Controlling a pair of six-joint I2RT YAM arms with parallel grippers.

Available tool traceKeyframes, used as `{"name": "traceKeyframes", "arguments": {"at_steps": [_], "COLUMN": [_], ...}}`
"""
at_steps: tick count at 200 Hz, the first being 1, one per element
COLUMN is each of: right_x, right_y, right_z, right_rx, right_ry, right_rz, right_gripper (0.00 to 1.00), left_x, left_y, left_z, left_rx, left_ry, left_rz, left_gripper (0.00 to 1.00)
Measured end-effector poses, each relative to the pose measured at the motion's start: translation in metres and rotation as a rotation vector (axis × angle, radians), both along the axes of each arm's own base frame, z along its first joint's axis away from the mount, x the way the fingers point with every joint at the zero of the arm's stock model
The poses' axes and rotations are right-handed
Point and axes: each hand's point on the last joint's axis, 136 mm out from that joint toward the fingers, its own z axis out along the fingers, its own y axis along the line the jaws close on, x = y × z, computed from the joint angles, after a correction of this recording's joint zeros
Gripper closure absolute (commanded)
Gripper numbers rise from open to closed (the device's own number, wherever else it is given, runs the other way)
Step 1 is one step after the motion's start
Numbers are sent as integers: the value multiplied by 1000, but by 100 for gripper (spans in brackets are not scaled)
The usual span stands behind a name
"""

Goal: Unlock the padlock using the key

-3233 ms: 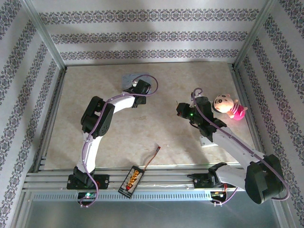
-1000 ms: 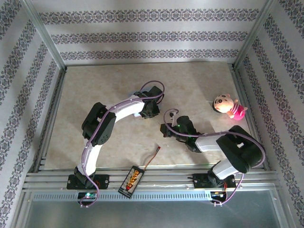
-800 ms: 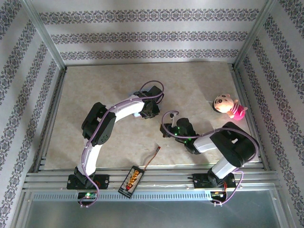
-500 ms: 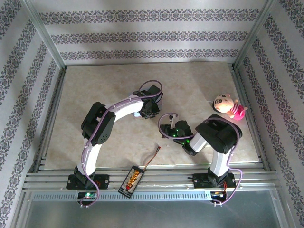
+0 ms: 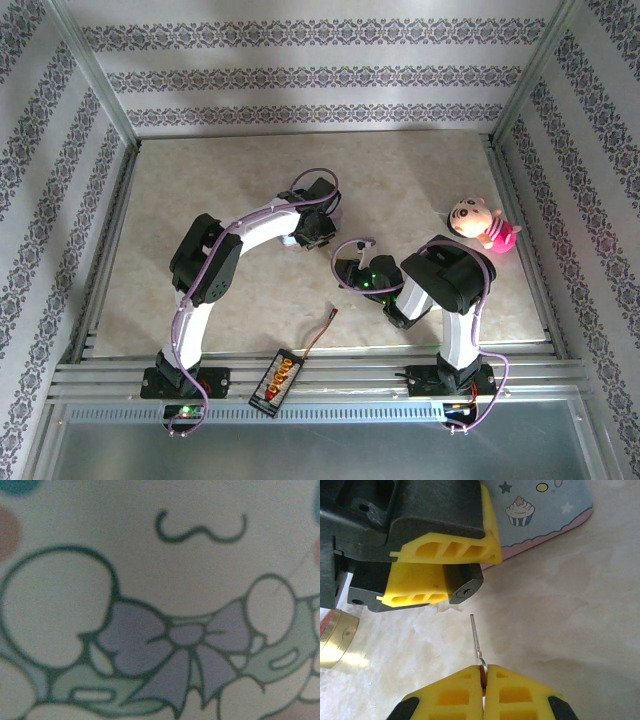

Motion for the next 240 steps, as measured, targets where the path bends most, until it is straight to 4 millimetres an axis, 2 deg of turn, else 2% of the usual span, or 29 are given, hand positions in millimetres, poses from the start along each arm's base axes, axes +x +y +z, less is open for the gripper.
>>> {"name": "traceKeyframes", "arguments": {"at_steps": [41,95,240], "right_x": [1,12,17], "right_y": [0,7,3], "right_z": [0,4,3], "right_rx": [2,13,4], "right_ry": [-5,-23,-39], "right_rz": [-3,-8,-59], "right_gripper": [100,100,100], "left_x": [2,1,4], "left_y": [-2,-5,-8], "left_z": [1,-2,-4], "left_rx": [-21,-43,-80], "left_ry": [-1,7,3], "left_rz": [3,14,32], "left_gripper": [91,91,93]}}
